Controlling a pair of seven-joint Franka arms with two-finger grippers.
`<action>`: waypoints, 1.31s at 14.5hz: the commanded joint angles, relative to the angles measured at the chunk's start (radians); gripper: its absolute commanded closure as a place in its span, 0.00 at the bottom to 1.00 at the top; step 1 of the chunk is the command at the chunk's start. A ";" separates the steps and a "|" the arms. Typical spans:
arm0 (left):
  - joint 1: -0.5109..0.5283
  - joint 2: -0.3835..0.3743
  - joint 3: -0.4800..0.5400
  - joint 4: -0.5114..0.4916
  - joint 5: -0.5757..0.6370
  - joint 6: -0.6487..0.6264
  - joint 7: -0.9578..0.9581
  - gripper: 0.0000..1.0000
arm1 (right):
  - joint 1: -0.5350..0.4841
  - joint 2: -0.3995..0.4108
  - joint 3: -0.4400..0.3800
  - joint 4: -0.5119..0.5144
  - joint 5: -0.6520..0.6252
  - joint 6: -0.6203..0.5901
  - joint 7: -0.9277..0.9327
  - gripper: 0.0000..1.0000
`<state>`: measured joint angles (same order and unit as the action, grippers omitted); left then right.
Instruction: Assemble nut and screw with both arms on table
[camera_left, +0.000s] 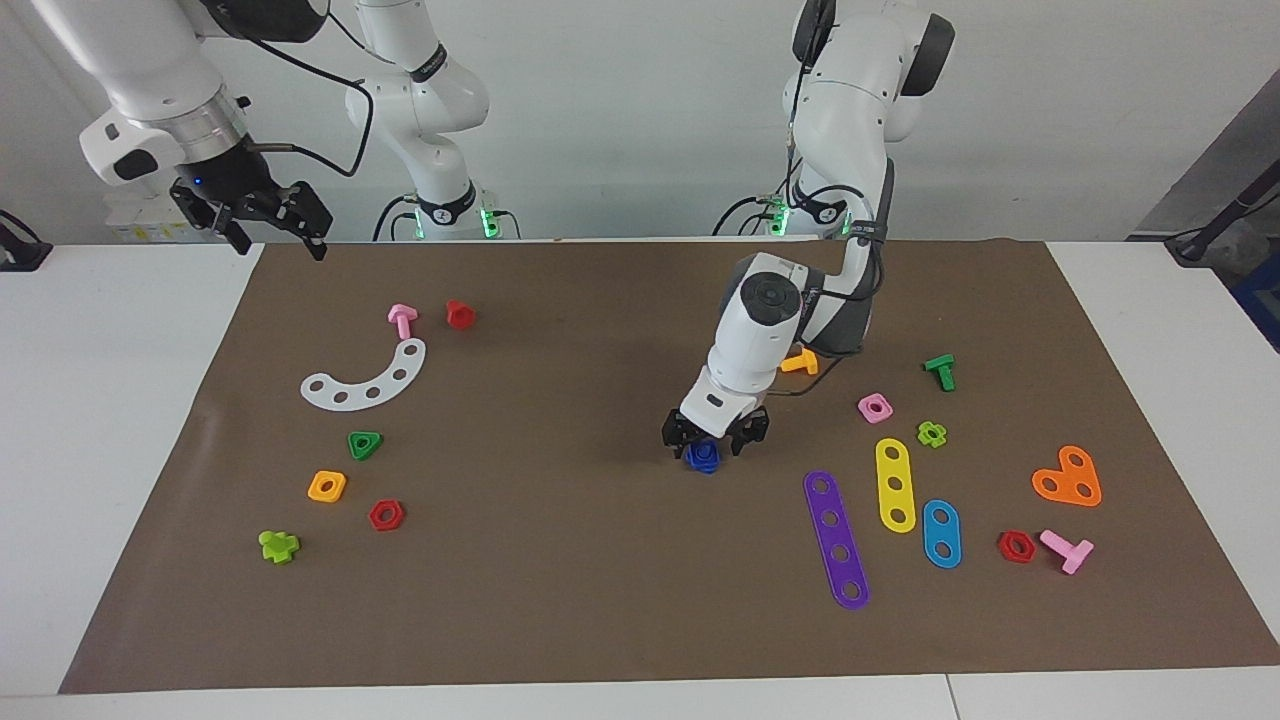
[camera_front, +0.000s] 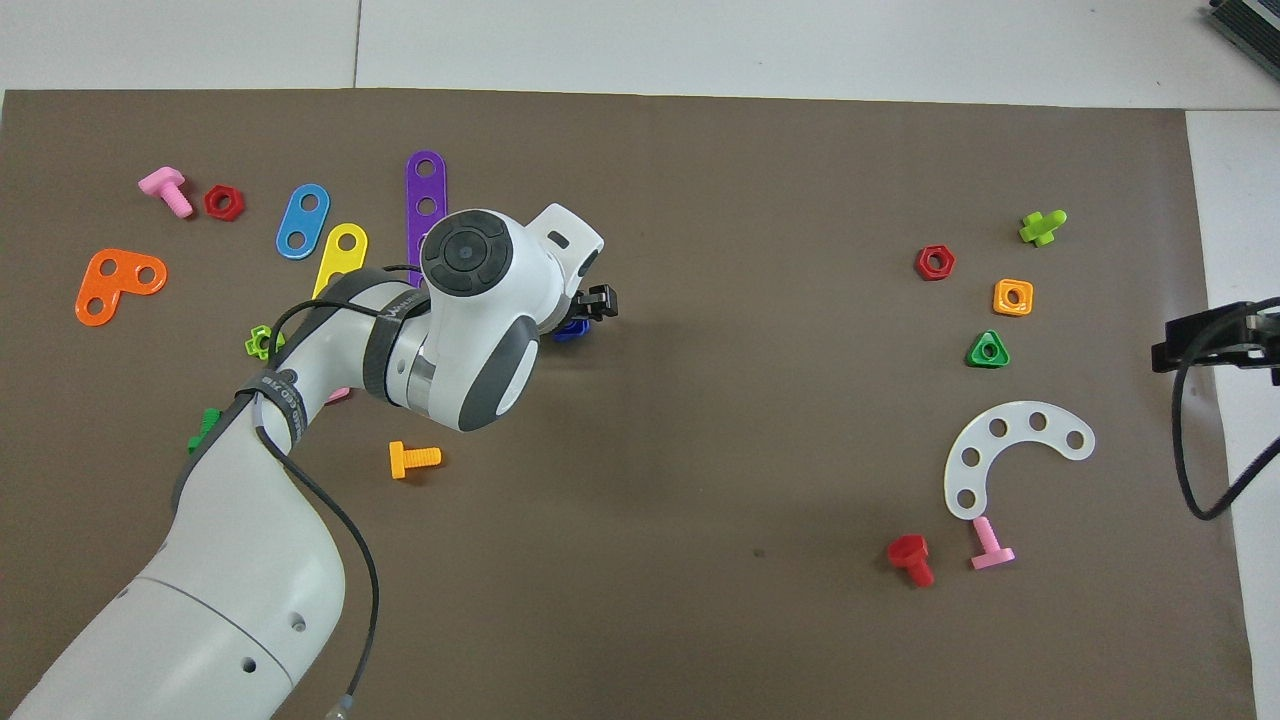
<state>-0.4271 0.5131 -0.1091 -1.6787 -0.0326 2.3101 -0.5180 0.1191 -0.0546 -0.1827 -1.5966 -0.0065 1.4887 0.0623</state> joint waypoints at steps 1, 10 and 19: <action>0.005 0.016 0.008 0.130 0.037 -0.188 0.000 0.00 | 0.007 -0.019 0.003 -0.014 -0.007 -0.002 -0.004 0.00; 0.378 -0.203 0.005 0.172 0.028 -0.599 0.516 0.00 | 0.007 -0.019 0.002 -0.014 -0.007 -0.004 -0.004 0.00; 0.484 -0.451 0.014 0.017 0.051 -0.612 0.532 0.00 | 0.007 -0.019 0.003 -0.014 -0.007 -0.004 -0.004 0.00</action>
<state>0.0693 0.1566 -0.0990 -1.6055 0.0016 1.6980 0.0498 0.1265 -0.0565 -0.1819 -1.5965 -0.0065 1.4887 0.0623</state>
